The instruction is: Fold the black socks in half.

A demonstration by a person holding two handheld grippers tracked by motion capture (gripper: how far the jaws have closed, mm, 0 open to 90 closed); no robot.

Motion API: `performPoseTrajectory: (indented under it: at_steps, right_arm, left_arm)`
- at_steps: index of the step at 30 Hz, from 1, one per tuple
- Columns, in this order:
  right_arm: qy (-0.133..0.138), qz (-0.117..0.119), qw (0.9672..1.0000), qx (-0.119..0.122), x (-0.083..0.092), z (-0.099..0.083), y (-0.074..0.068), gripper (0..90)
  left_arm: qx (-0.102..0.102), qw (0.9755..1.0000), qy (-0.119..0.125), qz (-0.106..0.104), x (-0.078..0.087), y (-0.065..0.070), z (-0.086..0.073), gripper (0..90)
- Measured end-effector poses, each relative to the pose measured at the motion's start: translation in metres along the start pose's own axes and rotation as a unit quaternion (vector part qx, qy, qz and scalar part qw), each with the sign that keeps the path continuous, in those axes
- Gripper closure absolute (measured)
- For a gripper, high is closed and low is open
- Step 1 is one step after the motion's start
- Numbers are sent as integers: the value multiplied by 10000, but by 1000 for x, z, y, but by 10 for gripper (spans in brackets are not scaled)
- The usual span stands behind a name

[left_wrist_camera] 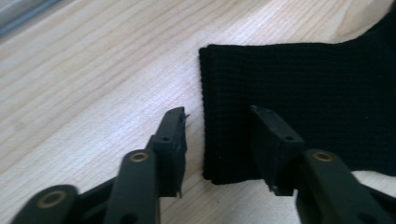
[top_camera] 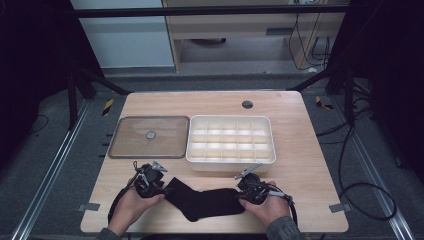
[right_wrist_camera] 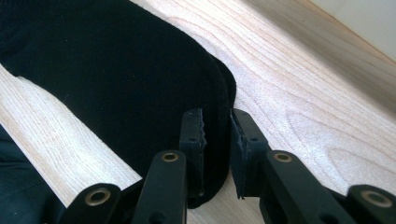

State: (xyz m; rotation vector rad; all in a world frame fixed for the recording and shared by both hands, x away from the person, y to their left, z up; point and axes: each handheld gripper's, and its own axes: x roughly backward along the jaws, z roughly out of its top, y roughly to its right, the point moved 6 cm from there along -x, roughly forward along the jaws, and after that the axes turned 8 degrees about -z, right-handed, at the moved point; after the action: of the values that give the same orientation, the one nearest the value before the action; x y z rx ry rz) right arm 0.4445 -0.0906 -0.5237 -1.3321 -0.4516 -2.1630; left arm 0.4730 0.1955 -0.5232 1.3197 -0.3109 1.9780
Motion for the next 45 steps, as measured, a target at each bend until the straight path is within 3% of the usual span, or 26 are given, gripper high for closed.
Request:
performPoseTrajectory:
  at_steps: [13, 21, 29, 45]
  right_arm:
    - [69, 27, 10000, -4, 5, 1, -2, 757]
    - [44, -3, 10000, -63, 1, -1, -2, 582]
    - [-22, 100, 9999, 32, -2, -4, -3, 784]
    - [122, 206, 9997, 18, 4, -3, -3, 810]
  left_arm:
    - [0, 9998, -134, -162, -2, 4, 0, 743]
    - [-49, 9997, -141, -184, -3, 4, 0, 776]
    - [-48, 9996, -87, -254, -2, 3, 0, 799]
    - [-95, 9995, 12, -302, 9, -1, -3, 808]
